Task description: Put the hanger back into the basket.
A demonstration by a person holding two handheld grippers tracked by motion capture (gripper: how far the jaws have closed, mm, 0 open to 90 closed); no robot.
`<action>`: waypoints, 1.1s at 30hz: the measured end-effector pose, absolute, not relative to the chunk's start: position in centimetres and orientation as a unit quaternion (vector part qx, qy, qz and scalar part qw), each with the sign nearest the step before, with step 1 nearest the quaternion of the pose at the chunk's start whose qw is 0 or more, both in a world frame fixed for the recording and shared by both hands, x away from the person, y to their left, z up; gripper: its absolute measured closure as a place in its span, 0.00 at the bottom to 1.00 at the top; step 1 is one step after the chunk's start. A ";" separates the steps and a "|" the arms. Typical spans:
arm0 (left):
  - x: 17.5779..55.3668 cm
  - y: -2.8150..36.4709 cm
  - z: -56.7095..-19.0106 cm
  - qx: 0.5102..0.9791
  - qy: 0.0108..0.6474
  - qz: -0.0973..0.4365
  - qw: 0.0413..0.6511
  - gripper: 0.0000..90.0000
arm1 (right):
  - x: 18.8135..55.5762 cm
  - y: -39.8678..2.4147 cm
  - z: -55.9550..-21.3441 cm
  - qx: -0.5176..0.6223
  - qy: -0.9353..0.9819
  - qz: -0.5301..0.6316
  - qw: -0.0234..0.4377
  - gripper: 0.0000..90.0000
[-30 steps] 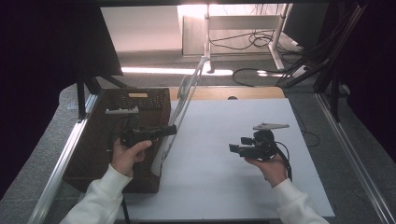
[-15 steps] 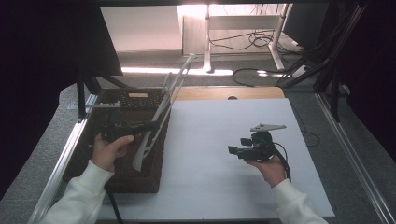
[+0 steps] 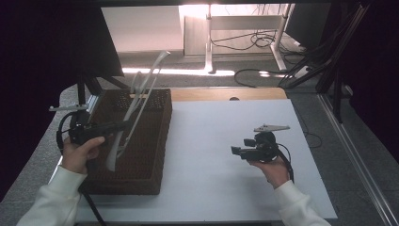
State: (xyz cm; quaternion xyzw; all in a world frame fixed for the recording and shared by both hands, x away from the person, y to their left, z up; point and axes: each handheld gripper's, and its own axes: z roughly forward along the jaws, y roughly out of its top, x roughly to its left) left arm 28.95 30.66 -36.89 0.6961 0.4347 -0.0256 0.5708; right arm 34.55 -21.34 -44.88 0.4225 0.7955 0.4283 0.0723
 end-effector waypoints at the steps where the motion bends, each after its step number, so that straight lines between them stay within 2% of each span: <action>1: 29.0 31.3 -37.2 0.701 0.434 -0.026 0.566 0.91 | 34.5 -21.3 -44.9 0.424 0.795 0.428 0.072 0.34; 12: 29.0 34.4 -39.0 0.728 0.438 -0.016 0.527 0.91 | 34.7 -21.1 -45.1 0.424 0.797 0.424 0.071 0.34; 33: 29.8 35.1 -42.6 0.771 0.433 -0.049 0.465 0.90 | 34.9 -21.3 -45.4 0.431 0.798 0.416 0.070 0.34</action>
